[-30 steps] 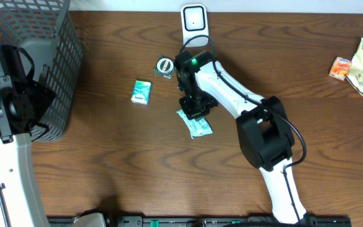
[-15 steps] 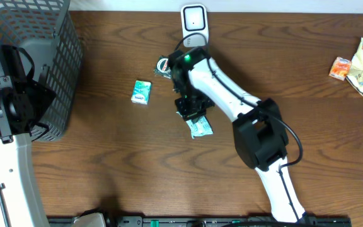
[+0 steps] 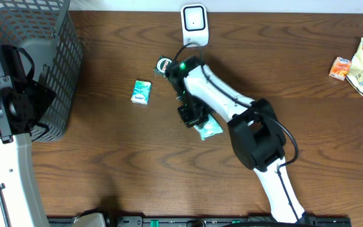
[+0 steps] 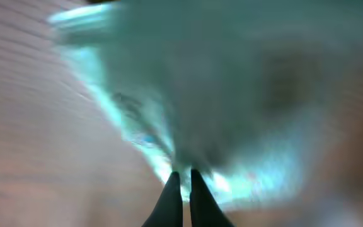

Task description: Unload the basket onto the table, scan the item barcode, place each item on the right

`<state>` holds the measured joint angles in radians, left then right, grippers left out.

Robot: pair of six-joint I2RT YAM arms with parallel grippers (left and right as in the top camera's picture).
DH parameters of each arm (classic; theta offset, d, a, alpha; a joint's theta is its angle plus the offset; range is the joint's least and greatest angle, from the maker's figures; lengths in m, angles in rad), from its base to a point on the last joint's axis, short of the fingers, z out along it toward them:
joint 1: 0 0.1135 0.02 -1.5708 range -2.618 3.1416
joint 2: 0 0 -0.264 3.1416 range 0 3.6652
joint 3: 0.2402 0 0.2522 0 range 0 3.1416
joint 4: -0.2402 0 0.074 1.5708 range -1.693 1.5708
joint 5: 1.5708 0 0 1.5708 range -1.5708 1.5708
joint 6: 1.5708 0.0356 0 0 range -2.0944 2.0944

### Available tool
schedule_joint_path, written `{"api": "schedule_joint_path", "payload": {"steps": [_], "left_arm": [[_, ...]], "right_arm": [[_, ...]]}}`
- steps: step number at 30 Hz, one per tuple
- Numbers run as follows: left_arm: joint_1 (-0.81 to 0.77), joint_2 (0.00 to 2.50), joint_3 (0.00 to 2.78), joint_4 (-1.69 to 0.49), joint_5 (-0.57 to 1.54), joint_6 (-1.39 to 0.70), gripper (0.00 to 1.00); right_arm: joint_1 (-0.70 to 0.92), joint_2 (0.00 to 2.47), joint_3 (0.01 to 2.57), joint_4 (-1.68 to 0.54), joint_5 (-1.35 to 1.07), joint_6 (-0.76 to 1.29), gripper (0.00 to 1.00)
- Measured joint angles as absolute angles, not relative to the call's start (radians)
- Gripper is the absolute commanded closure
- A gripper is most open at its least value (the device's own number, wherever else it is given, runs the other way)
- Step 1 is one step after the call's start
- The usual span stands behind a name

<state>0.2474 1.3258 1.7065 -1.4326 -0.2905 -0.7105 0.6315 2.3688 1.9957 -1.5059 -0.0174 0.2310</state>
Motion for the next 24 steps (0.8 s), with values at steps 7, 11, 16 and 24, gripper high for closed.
{"api": "schedule_joint_path", "payload": {"steps": [7, 11, 16, 24], "left_arm": [[0.247, 1.326, 1.707, -1.433, -0.290, -0.710, 0.02], [0.247, 1.326, 1.707, -1.433, -0.290, -0.710, 0.02], [0.247, 1.326, 1.707, -1.433, -0.290, -0.710, 0.02], [0.247, 1.326, 1.707, -1.433, -0.290, -0.710, 0.02]], "right_arm": [[0.511, 2.368, 2.207, -1.693, 0.071, 0.206, 0.92], [0.451, 2.368, 2.208, -1.699, -0.014, 0.122, 0.99], [0.422, 2.368, 2.145, -1.699, -0.169, 0.032, 0.99], [0.474, 2.368, 1.950, -1.702, -0.220, -0.006, 0.99]]}}
